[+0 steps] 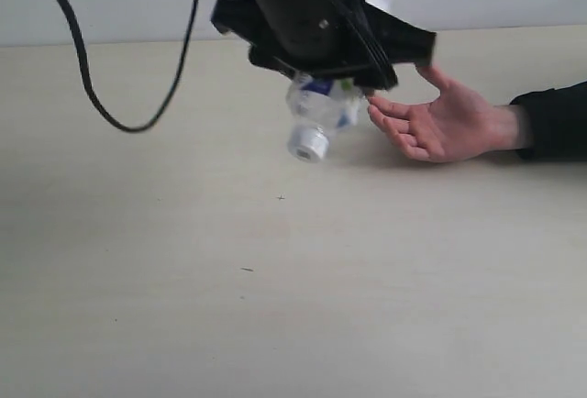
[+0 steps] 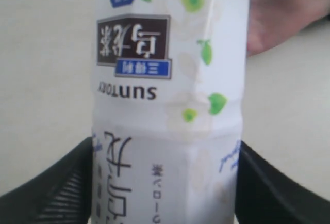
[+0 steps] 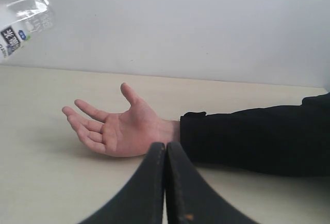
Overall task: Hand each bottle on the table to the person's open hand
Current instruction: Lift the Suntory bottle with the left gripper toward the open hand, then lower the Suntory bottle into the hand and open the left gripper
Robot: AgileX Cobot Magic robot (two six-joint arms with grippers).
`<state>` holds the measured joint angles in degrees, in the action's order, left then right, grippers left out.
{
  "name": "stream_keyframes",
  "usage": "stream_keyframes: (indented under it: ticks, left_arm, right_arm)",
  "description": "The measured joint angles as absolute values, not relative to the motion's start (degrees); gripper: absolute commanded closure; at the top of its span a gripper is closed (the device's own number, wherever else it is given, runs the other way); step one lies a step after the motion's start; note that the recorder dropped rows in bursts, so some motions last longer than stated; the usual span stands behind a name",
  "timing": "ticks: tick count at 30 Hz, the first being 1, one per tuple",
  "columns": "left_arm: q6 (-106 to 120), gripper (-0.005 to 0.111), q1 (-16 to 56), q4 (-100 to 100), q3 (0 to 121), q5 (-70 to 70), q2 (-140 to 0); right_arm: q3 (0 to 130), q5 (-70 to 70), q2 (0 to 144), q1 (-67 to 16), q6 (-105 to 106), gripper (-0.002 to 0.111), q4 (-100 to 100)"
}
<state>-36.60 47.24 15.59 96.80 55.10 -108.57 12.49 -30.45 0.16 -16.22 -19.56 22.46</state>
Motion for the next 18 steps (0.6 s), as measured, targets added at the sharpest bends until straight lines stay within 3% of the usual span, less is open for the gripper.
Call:
stream_keyframes:
  ticks: [10,18]
  left_arm:
    - [-57.5,0.107,53.3,15.7,85.5,18.9,-110.5]
    - [-64.1,0.107,50.8,17.0,85.9,11.5,-118.1]
  right_arm:
    - [12.5,-30.6,0.2,-16.2,-19.6,0.108,22.5]
    - [12.5,-30.6,0.2,-16.2,-19.6,0.108,22.5]
